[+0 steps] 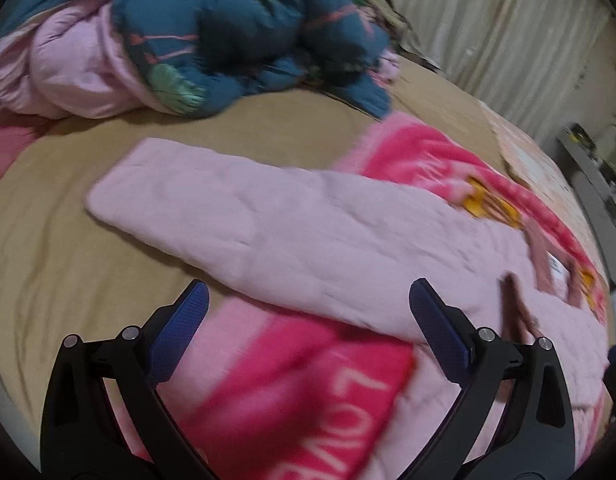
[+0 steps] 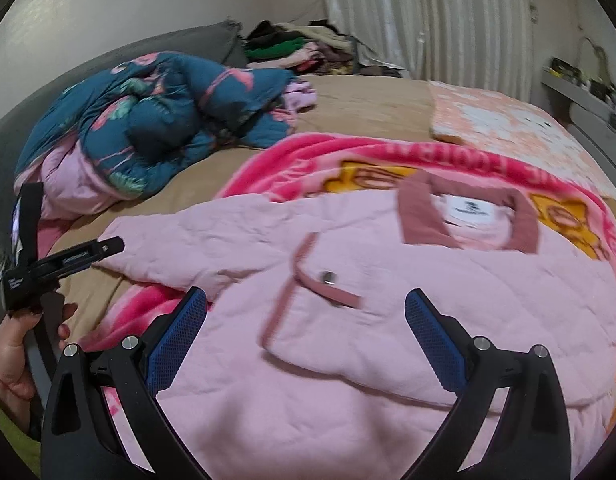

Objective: Fold large clothes
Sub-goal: 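Move the left tool to the other sleeve lying on the bed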

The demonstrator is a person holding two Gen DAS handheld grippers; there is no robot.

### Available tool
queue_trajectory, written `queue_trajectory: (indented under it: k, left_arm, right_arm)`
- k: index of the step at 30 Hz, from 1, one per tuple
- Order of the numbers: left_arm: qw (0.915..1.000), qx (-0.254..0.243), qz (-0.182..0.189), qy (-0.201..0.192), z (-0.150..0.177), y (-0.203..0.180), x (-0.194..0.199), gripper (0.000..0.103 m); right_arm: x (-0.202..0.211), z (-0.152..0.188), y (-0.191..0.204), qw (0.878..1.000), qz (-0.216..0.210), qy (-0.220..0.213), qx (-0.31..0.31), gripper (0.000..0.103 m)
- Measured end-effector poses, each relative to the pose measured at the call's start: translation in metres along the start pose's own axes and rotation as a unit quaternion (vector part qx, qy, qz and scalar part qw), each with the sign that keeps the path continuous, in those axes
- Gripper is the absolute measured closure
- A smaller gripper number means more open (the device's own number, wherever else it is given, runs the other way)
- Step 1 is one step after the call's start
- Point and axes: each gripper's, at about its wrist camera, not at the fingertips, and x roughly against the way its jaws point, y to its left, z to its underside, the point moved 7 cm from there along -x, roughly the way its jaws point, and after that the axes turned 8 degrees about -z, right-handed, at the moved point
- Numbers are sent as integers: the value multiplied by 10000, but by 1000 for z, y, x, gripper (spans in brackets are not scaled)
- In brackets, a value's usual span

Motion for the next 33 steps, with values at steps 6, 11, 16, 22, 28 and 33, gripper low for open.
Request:
queue_trajectory:
  k: [6,11,16,22,28,33]
  left_arm:
    - [9987,345,-371,31,-11,42,-18,9]
    - [9974,492,-518,68,-14,62,-27,9]
    - [9953,768,-545,242,-13,82,-47,9]
    - [9902,1155,-613,499,-9,108,-79,9]
    - [9786,1956,-169,609,-8,125,-104,9]
    - [9678,2452,-19,563,-4,134,-122,9]
  right_arm:
    - [-25,-7,38,9993,-213,118,285,4]
    - [-49,-12,69,9976,-384,224,526,4]
    - [-73,-11,94,9951,-504,374,770,4]
    - [-96,-2,108,9925,-611,548,907,4]
    - [-105,7,91,9932,-518,662,803,4]
    - [-103,13,65,9948,-329,704,651,4]
